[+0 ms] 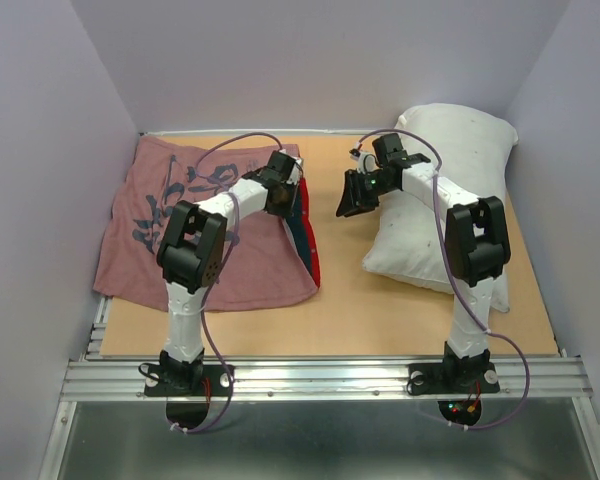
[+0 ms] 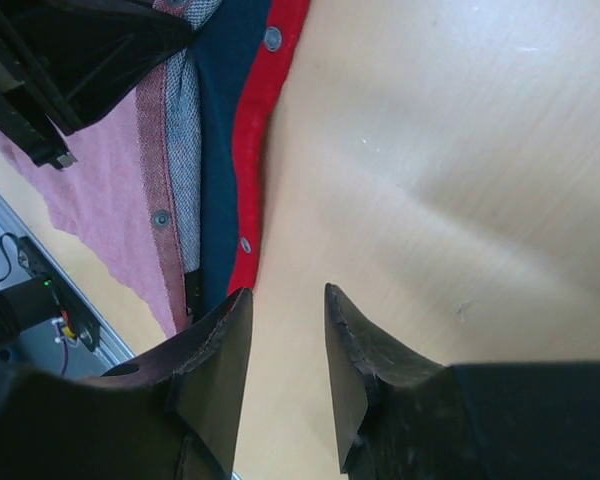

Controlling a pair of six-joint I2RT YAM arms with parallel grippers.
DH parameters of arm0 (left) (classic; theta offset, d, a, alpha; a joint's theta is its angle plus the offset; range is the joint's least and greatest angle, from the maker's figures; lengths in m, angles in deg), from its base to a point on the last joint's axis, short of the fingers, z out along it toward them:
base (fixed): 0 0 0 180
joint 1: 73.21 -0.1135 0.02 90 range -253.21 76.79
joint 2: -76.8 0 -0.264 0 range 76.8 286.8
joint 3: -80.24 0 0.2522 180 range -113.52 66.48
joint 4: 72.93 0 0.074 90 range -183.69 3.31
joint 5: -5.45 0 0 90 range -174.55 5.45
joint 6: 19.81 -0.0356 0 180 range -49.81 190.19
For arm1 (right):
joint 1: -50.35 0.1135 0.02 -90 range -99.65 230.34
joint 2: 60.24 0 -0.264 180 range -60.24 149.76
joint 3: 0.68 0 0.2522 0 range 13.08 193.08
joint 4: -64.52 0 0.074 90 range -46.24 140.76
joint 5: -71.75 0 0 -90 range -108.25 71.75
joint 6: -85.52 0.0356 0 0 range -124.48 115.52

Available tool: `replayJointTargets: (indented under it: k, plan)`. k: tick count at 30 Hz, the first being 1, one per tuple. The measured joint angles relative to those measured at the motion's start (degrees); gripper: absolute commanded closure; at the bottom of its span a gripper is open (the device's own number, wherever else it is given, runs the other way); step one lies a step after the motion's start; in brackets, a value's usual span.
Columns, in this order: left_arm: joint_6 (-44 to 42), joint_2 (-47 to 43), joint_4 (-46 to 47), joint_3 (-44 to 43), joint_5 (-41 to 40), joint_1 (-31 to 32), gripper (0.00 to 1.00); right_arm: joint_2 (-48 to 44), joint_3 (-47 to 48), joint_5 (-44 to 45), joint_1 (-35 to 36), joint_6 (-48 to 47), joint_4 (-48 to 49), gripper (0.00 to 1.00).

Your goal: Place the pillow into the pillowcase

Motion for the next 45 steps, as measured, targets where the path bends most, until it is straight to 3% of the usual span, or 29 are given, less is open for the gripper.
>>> replayJointTargets:
  k: [10,14,15,19,26,34,35,36,38,39,40,45]
  plan:
    - [-0.3,-1.6,0.9,1.5,9.2,-4.9,1.0,-0.1,0.1,-1.2,0.3,0.6,1.6,0.57]
    - [-2.7,-3.0,1.6,3.2,14.6,-4.9,1.0,-1.2,4.9,1.7,-0.3,-3.6,-2.3,0.35]
    - [-3.4,-3.8,1.7,4.3,15.8,-4.8,1.0,-1.7,6.4,3.1,-0.6,-5.5,-3.7,0.23]
    - [-7.0,-9.8,0.1,7.6,20.3,-4.8,1.0,-11.8,6.7,13.4,-2.5,-19.0,-7.3,0.05]
    - [-11.5,-17.2,-1.1,11.0,25.4,-4.8,1.0,-34.5,-7.2,31.0,-4.0,-39.9,-12.4,0.0]
    - [-13.2,-17.6,-3.1,12.4,27.6,-4.8,1.0,-34.5,-19.5,41.9,-4.6,-47.5,-18.5,0.01]
    - [-13.4,-17.6,-3.4,12.4,27.7,-4.8,1.0,-33.6,-20.7,41.9,-4.6,-47.9,-19.3,0.04]
    - [-13.5,-17.6,-3.6,12.4,27.8,-4.8,1.0,-32.5,-21.8,40.7,-4.6,-48.3,-19.9,0.22]
    - [-13.5,-17.6,-3.6,12.4,28.1,-5.2,1.0,-29.9,-22.5,39.0,-4.6,-48.6,-20.9,0.5]
    - [-13.5,-17.6,-3.6,12.4,28.2,-5.2,1.0,-28.5,-22.2,37.1,-4.6,-48.5,-21.2,0.86]
    - [-13.4,-17.6,-3.5,12.4,28.4,-5.4,1.0,-26.5,-21.2,34.8,-4.6,-48.1,-21.6,0.98]
    - [-12.8,-18.0,-3.1,12.9,29.7,-7.0,1.0,-13.7,-5.5,19.0,-5.4,-39.8,-26.3,0.99]
